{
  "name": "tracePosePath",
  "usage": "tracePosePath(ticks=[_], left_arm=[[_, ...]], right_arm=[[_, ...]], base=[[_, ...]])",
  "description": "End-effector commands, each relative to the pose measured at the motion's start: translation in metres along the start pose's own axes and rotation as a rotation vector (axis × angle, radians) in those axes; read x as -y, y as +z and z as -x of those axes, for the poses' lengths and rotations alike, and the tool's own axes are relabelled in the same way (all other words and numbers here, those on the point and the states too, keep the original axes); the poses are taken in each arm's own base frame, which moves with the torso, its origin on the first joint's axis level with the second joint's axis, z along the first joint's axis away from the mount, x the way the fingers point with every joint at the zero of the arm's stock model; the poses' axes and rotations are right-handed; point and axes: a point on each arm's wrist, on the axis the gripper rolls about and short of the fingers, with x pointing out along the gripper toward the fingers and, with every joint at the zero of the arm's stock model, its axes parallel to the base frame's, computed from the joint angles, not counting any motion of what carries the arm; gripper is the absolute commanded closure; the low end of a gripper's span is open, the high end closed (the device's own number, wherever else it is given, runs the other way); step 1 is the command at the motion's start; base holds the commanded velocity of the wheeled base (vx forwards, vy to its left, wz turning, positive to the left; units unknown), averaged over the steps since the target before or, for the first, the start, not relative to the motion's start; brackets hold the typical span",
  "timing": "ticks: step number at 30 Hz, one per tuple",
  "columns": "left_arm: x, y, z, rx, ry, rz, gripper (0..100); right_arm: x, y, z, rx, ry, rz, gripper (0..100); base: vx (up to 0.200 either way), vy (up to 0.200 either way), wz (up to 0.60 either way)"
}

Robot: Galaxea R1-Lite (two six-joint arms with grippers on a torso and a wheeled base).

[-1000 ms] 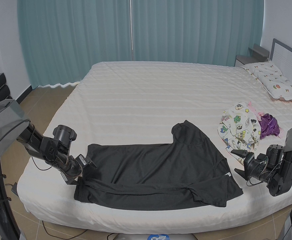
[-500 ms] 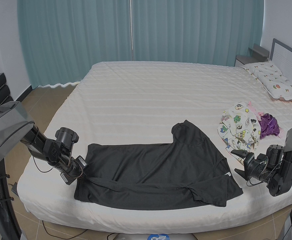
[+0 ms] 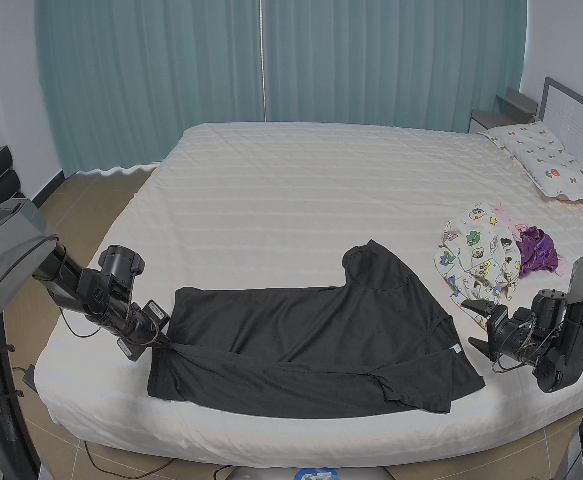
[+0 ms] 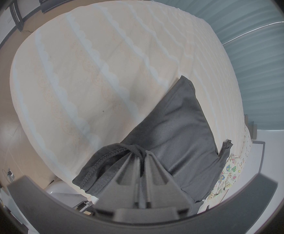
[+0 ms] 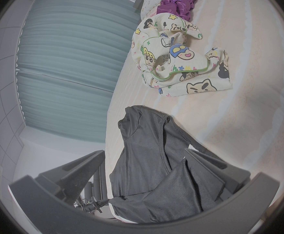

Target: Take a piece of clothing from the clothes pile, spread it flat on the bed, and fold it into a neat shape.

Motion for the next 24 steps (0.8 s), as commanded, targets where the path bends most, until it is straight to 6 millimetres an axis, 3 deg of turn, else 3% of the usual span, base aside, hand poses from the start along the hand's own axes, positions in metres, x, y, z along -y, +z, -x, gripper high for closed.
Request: tracePosePath(ticks=[1,8,11,16,24], left_arm=[[0.0,0.001,0.0,0.002,-0.003,0.0,0],[-0.012,-0.011,0.014,-0.021,0.008,-0.032,0],[-0.039,-0.032,0.021,-0.089,-0.008,-0.24,0],[-0.063,-0.044,0.017,-0.079,-0.05,-0.415,0],[-0.066,-0.045,0.01,-0.03,-0.089,-0.517,0]], right_arm=[[-0.001,0.0,0.0,0.005,0.011,0.007,0],[-0.001,0.0,0.0,0.005,0.01,0.005,0],[-0.001,0.0,0.0,0.005,0.009,0.005,0],[-0.001,0.0,0.001,0.005,0.009,0.011,0],[0.0,0.0,0.0,0.004,0.007,0.015,0]], base=[[0.0,0.0,0.0],[0.0,0.0,0.0],[0.0,0.0,0.0],[0.0,0.0,0.0],[0.0,0.0,0.0]])
